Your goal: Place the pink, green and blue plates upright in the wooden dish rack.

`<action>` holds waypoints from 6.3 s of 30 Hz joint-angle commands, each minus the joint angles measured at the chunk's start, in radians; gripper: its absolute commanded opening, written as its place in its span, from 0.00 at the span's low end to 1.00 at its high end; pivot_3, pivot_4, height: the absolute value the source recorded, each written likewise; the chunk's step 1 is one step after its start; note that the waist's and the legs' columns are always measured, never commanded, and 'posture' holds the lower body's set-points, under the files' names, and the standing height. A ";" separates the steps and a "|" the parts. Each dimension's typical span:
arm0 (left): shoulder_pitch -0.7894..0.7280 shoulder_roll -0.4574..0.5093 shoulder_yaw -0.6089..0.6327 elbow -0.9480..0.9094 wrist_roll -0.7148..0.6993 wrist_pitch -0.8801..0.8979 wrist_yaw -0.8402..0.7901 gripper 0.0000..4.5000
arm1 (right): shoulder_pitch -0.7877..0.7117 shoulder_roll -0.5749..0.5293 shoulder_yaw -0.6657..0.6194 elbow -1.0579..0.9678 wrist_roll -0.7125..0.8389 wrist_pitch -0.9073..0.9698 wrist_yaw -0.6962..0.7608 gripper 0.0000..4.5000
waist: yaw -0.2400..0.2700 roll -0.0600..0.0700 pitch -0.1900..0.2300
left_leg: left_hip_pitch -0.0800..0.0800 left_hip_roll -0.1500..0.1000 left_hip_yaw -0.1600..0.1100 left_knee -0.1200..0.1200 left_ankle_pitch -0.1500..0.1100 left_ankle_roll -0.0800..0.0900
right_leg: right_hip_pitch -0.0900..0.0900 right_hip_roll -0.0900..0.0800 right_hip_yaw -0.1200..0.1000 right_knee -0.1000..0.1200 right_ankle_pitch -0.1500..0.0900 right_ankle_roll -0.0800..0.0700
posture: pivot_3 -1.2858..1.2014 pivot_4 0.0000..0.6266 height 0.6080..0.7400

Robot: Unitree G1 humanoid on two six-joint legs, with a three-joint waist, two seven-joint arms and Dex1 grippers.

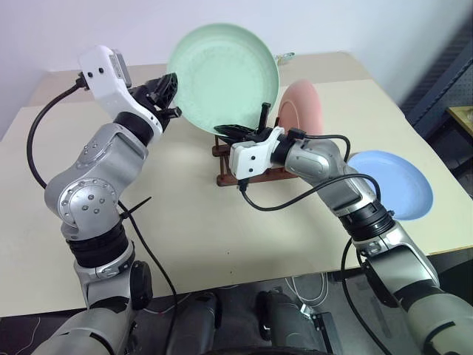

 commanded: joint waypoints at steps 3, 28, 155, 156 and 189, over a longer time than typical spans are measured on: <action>0.016 0.126 0.086 -0.001 0.142 -0.170 -0.032 0.54 | 0.048 0.026 -0.128 -0.113 0.167 0.078 0.009 0.00 | -0.005 0.000 0.000 | 0.000 0.000 0.000 -0.001 0.000 0.000 | 0.000 0.000 0.001 0.000 0.000 0.000 | 0.52 0.24 1.00; 0.716 0.165 -0.266 -0.073 0.420 -0.437 -0.558 0.54 | 0.194 0.291 -0.515 -0.492 1.336 0.993 -0.292 0.00 | -0.003 0.005 0.001 | 0.000 0.003 0.000 -0.003 -0.004 0.007 | -0.002 -0.001 0.002 -0.001 0.002 -0.004 | 0.52 0.24 1.00; 0.660 0.112 -0.256 0.230 0.702 -0.720 -0.589 0.55 | -0.022 0.450 -0.465 -0.478 1.808 0.997 -0.861 0.00 | -0.006 0.015 0.002 | -0.003 0.004 0.000 -0.001 -0.005 0.009 | -0.004 0.000 0.001 0.000 0.002 -0.004 | 0.52 0.24 1.00; 0.657 0.114 -0.261 0.234 0.704 -0.722 -0.594 0.55 | -0.023 0.452 -0.463 -0.472 1.814 1.002 -0.863 0.00 | -0.006 0.015 0.002 | -0.003 0.004 0.001 -0.001 -0.005 0.009 | -0.005 0.000 0.001 0.000 0.002 -0.004 | 0.52 0.24 1.00; 0.467 0.014 -0.520 0.345 0.550 -0.430 -0.931 0.55 | -0.023 0.440 -0.432 -0.466 1.749 1.000 -0.841 0.00 | -0.004 0.015 0.002 | -0.004 0.004 0.000 0.000 -0.005 0.009 | -0.004 0.000 0.001 0.000 0.002 -0.004 | 0.52 0.24 1.00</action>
